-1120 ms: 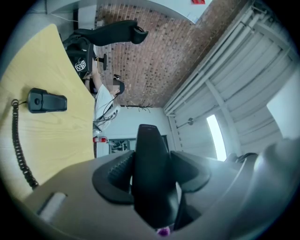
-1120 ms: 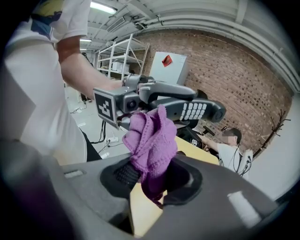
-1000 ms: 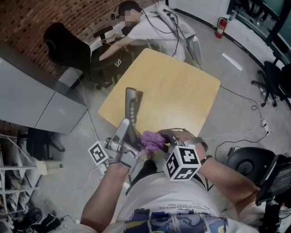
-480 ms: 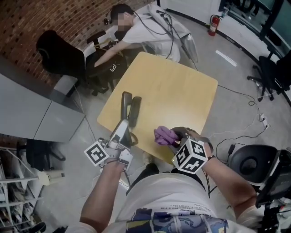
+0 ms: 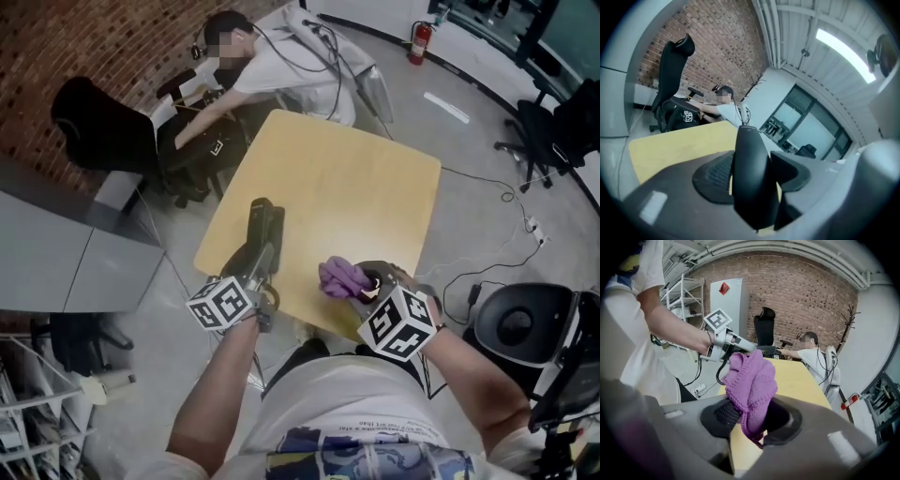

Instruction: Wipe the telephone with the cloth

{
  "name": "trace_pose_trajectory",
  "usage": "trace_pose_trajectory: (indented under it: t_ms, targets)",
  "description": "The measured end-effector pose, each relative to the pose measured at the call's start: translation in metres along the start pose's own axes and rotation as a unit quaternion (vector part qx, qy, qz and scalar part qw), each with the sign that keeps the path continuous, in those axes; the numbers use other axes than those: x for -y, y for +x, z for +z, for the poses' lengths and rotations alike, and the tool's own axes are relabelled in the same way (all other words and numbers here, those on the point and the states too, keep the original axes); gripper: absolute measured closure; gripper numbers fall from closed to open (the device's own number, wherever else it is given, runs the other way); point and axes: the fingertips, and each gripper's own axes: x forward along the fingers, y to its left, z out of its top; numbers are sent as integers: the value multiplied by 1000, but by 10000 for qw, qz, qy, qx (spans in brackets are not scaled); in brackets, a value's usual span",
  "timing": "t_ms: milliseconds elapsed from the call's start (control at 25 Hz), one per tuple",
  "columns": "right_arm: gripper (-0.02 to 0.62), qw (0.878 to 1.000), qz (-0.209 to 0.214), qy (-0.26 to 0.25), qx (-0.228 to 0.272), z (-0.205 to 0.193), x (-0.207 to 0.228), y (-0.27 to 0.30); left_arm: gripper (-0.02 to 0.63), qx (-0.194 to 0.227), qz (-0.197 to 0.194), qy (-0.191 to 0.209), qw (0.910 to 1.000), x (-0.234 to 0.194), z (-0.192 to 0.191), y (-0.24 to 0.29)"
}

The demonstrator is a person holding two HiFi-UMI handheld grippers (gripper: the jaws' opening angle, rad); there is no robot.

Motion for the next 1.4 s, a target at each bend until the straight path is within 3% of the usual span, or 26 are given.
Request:
trace_pose_trajectory:
  t_ms: [160,520,800,960,1120,1400]
  targets:
    - [472,9997,-80,221,-48,-1,3,-1,352,-379,480,312,9976,-27,-18,21]
    - [472,9982,-166,521,-264,-16,12,-6,351,-957,990,1126,9841,-57,-46,58]
    - [472,9979,-111,523,-357,-17,14,-6,351,-1278,1242,1684,9695,-72,-59,69]
    - [472,9978,-120,551,-347,-16,16,-4,351,-1484,1374,2112,9563,-74,-65,75]
    - [472,9978,-146,556,-332,-15,19,-5,350,-1597,1491,2272,9490,-80,-73,75]
    - [472,9976,-148,565,-366,-20,18,-6,345,-1635,1523,2334,9464,-83,-78,76]
